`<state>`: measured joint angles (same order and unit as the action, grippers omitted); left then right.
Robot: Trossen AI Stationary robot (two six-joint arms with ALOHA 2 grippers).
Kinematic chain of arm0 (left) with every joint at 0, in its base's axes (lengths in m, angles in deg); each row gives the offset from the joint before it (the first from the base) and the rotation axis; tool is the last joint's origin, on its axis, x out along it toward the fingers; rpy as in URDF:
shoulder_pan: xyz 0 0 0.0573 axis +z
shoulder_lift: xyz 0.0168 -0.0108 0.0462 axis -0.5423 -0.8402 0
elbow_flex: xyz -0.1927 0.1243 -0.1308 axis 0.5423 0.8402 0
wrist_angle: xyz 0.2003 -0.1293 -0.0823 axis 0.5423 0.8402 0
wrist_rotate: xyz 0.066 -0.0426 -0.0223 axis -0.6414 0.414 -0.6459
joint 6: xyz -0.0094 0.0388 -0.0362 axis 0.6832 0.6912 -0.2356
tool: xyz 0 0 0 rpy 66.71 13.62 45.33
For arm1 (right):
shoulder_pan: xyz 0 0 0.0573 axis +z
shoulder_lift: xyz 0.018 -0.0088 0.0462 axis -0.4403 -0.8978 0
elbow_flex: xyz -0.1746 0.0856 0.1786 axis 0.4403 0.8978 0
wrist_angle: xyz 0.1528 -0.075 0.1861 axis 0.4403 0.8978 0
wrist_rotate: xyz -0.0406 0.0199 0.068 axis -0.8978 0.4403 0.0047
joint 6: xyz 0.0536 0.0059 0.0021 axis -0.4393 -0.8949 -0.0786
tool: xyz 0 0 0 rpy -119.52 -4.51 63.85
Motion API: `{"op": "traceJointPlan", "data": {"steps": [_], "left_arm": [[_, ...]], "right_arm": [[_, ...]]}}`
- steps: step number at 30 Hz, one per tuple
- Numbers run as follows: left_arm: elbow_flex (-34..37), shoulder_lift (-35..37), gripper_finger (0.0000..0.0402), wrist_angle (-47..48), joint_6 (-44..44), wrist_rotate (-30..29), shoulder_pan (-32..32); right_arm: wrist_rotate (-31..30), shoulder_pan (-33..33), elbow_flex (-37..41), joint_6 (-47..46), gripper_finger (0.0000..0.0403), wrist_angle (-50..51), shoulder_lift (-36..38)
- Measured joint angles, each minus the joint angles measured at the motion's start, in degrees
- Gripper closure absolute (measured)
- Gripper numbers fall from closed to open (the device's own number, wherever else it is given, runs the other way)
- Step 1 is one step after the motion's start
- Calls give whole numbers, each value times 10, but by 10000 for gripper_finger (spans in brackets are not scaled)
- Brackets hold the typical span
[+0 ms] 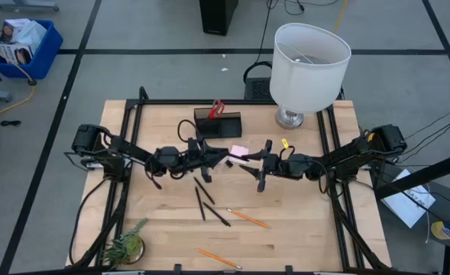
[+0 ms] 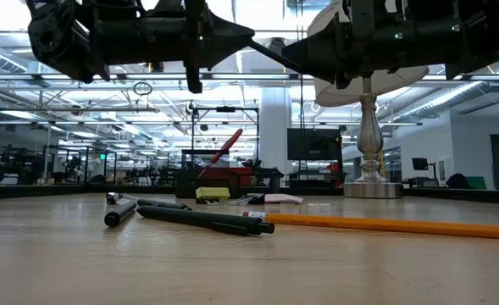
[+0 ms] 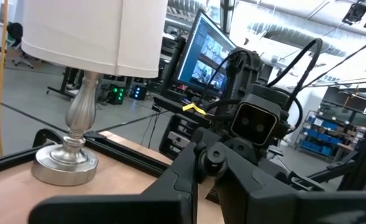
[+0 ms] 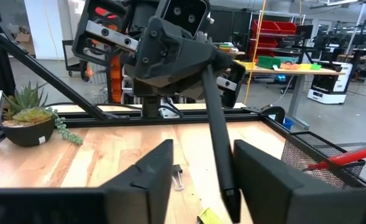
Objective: Pick and place office supplies into organizer
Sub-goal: Put the black pen into the black desk organizer
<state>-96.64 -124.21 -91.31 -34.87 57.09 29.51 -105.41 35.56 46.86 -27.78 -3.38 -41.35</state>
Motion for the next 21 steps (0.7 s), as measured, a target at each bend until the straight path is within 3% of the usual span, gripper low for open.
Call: {"op": "traceJointPlan", "data": {"steps": [6, 12, 21], "left_arm": [[0, 0, 361, 3, 0, 3, 10], [2, 0, 364, 10, 4, 2, 25], [53, 53, 364, 9, 13, -11, 64]], "right_arm": [[-2, 0, 0, -13, 208, 35, 0], [-42, 0, 3, -30, 214, 84, 1], [-37, 1, 41, -54, 216, 74, 2]]}}
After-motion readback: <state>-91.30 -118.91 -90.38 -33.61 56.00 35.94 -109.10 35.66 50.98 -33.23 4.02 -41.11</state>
